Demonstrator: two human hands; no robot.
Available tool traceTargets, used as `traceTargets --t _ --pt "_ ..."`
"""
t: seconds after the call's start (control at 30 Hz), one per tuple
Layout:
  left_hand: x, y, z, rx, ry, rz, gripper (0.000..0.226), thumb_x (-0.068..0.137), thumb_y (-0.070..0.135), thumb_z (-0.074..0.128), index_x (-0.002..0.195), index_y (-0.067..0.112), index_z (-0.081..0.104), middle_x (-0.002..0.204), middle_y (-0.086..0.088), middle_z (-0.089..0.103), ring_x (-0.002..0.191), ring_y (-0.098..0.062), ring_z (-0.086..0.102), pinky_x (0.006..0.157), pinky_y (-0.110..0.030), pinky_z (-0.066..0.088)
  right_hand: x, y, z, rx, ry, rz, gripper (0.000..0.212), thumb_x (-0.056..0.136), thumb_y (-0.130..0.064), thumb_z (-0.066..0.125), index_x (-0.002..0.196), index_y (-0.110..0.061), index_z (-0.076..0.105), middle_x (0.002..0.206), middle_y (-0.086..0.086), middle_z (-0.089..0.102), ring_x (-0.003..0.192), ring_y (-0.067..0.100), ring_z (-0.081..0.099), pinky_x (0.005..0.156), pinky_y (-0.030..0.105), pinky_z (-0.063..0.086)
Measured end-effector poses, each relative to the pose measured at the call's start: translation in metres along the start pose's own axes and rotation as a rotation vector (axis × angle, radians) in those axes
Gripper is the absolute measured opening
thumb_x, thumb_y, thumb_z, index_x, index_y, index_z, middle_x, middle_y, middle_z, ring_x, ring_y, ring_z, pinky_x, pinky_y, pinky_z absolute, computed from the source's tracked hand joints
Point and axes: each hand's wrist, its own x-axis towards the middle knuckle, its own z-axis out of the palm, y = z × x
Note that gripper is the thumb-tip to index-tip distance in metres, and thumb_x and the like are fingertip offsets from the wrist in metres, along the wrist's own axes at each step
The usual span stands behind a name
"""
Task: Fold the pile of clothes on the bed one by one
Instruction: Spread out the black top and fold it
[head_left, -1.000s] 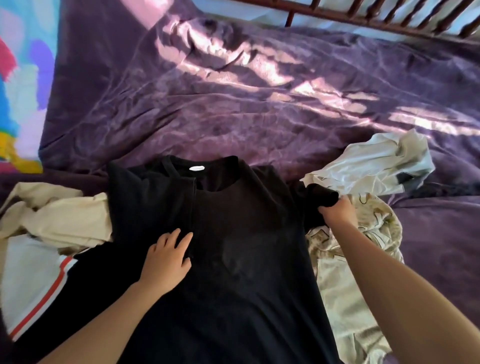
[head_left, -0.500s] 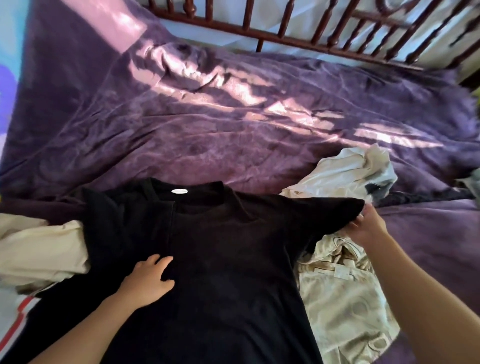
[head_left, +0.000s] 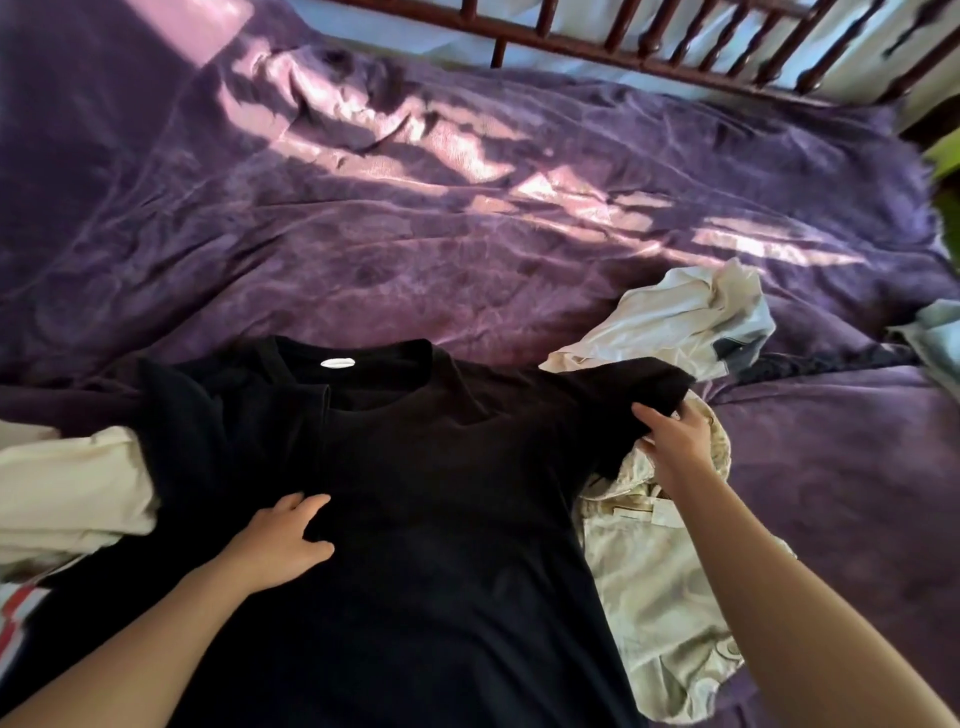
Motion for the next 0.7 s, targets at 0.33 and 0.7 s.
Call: traceTargets --t 0.33,0.7 --pt "0.005 -0.003 -0.002 -0.054 -0.036 0.0 0.068 0.092 0.031 0.052 0.149 0.027 0.015 0.158 -0.001 0.006 0.143 -0.023 0.016 0.114 -0.037 0.025 -0.007 -0.01 -0.007 -0.106 0.291 -0.195 0.052 0.085 0.002 0.059 0.133 -0.013 0.045 0.115 0.01 0.061 0.105 0.02 0.061 0.081 0.019 0.049" --pt "0.007 -0.006 -0.001 -0.051 -0.046 0.005 0.07 0.091 0.03 0.053 0.149 0.027 0.015 0.157 -0.003 0.006 0.143 -0.025 0.017 0.114 -0.039 0.025 -0.052 0.031 0.011 -0.499 0.206 -0.104 0.035 0.089 -0.023 0.061 0.118 -0.005 0.052 0.079 0.001 0.057 0.071 0.016 0.052 0.07 0.03 0.038"
